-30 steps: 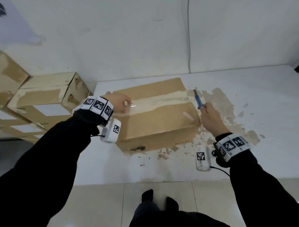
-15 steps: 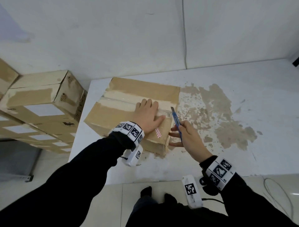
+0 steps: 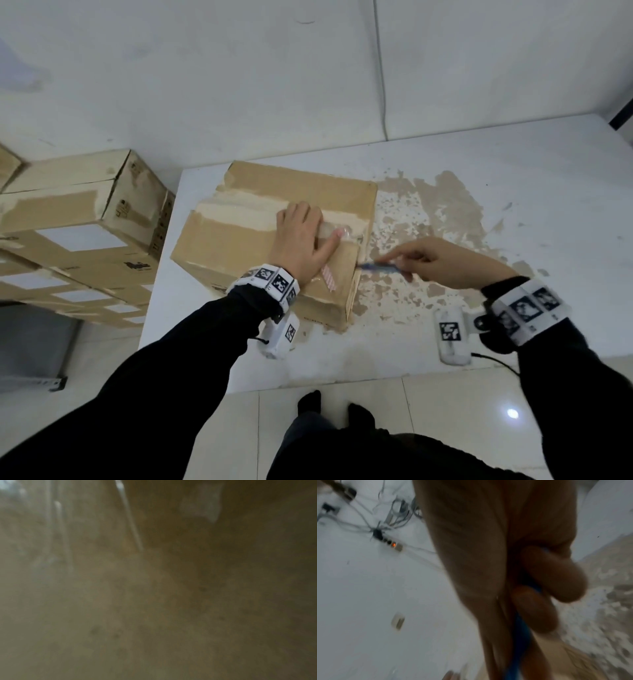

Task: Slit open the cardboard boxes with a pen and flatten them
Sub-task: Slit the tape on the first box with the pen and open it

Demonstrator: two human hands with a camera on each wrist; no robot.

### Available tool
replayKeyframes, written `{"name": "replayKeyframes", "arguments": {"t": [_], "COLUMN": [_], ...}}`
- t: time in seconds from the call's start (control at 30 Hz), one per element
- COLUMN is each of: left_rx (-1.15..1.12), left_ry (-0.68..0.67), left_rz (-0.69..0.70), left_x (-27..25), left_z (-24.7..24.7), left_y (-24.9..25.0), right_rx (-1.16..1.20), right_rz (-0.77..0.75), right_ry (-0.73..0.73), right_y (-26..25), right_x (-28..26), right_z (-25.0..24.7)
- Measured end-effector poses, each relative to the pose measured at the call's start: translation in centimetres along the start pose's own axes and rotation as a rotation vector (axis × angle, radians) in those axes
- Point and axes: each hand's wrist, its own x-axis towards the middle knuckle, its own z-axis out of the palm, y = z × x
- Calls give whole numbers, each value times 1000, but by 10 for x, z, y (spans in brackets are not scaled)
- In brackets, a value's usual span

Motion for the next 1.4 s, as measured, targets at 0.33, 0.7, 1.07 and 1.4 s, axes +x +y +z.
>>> {"name": "replayKeyframes", "arguments": {"t": [0.33, 0.7, 1.07, 1.4], "left_rx": [45, -868, -1006, -1090], "left_ry": [-151, -195, -39, 24], "left_rz": [-94, -1090, -1096, -1049], "left_x": [-13, 30, 26, 21], "left_z": [-5, -22, -20, -16], "left_y": [12, 22, 21, 25], "right_rx": [111, -202, -455, -422], "right_rz": [13, -37, -5, 85], "right_ry": [407, 477, 683, 703], "right_y": [17, 9, -12, -16], "right_x": [-21, -1, 12, 11], "right_z": [0, 31, 52, 64]}}
